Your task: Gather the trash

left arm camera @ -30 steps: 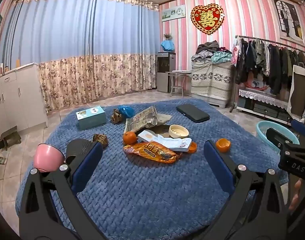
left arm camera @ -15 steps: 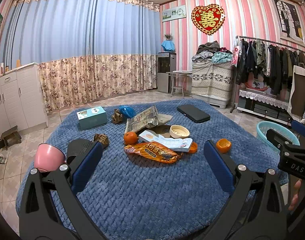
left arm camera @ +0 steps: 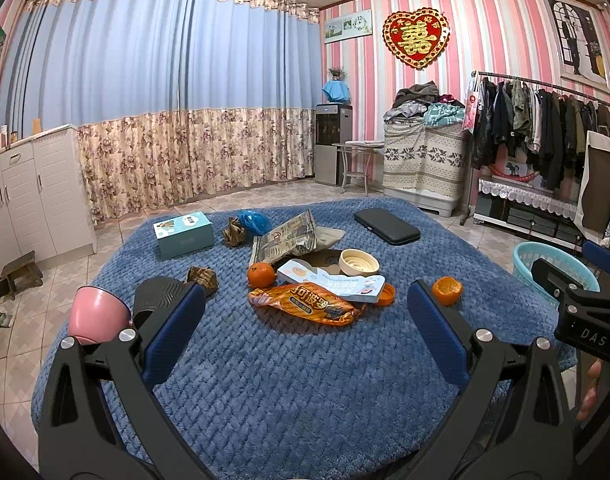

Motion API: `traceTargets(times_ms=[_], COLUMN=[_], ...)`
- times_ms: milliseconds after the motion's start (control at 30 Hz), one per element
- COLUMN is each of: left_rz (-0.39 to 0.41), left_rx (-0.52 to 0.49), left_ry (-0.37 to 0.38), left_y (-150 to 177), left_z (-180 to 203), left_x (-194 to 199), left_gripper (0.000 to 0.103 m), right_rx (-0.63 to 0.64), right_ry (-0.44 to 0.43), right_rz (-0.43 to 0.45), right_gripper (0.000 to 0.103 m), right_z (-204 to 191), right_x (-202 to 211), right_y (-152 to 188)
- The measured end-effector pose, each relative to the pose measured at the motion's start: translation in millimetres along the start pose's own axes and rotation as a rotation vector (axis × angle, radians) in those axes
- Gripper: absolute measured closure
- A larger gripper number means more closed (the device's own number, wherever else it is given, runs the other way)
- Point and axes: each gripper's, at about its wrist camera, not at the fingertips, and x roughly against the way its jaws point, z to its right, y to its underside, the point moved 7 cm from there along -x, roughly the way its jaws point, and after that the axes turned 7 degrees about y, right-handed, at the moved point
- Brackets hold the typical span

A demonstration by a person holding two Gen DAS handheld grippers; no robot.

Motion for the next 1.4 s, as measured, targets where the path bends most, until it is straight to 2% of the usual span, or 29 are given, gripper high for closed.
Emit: traceTargets(times_ms=[1400], left_rz=[-0.003], left_rx=[0.004], left_ry=[0.002], left_y=[1.6], left_z=[-4.3], left_x=[0.5], left_gripper=[0.005], right_rx=[-0.001], right_ry=[0.014], right_rz=[-0.004], right_gripper=[0.004], right_z=[4.0], right_x=[-0.3], right_y=[4.0])
